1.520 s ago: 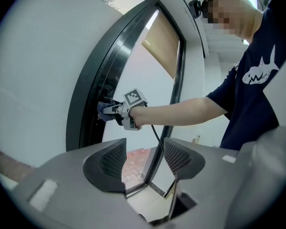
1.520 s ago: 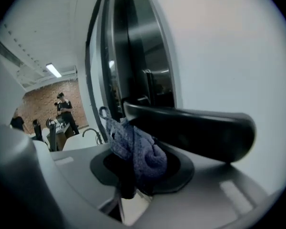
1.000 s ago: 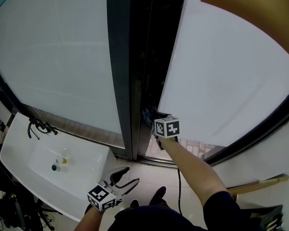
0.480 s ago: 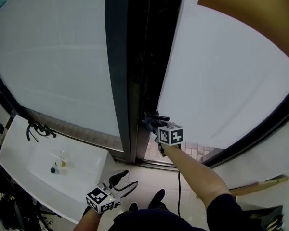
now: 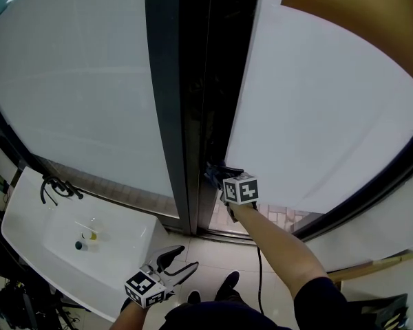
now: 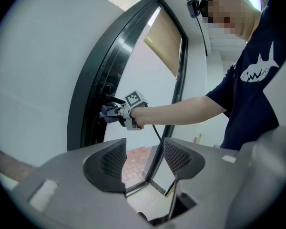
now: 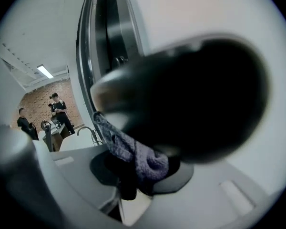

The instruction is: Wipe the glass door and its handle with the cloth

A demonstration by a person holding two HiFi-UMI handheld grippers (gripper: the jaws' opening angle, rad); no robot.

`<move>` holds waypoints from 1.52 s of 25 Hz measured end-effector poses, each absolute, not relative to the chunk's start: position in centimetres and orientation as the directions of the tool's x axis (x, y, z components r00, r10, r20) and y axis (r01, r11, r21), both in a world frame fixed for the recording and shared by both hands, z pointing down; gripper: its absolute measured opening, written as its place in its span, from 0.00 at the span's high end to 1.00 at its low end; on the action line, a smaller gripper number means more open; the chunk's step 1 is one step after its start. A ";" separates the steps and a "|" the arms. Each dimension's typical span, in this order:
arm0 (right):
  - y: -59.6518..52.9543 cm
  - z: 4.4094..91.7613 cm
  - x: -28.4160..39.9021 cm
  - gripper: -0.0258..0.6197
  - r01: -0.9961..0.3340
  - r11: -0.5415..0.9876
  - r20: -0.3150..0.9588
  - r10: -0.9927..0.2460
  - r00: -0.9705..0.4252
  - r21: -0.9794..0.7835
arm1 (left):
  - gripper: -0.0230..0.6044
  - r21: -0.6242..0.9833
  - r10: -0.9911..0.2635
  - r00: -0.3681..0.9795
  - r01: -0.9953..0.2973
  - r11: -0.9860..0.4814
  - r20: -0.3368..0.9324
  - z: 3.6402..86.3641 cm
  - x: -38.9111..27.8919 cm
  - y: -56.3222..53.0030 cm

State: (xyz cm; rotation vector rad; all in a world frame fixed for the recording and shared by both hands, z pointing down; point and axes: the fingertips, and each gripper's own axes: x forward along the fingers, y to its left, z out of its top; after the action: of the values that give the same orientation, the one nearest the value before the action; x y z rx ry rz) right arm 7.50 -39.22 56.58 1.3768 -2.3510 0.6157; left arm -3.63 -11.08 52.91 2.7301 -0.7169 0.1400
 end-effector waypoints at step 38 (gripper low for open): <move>-40.3 67.2 4.6 0.76 -0.836 0.300 0.576 -0.617 -0.537 -0.458 | 0.58 0.295 -0.501 0.840 -0.543 -0.787 0.209 55.0 -4.1 -12.3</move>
State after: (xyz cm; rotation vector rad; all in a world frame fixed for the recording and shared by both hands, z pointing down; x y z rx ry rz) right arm 4.57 -40.26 67.22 1.3185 -2.2816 1.0765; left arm -4.06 -12.28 55.00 2.6744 -0.7845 0.1699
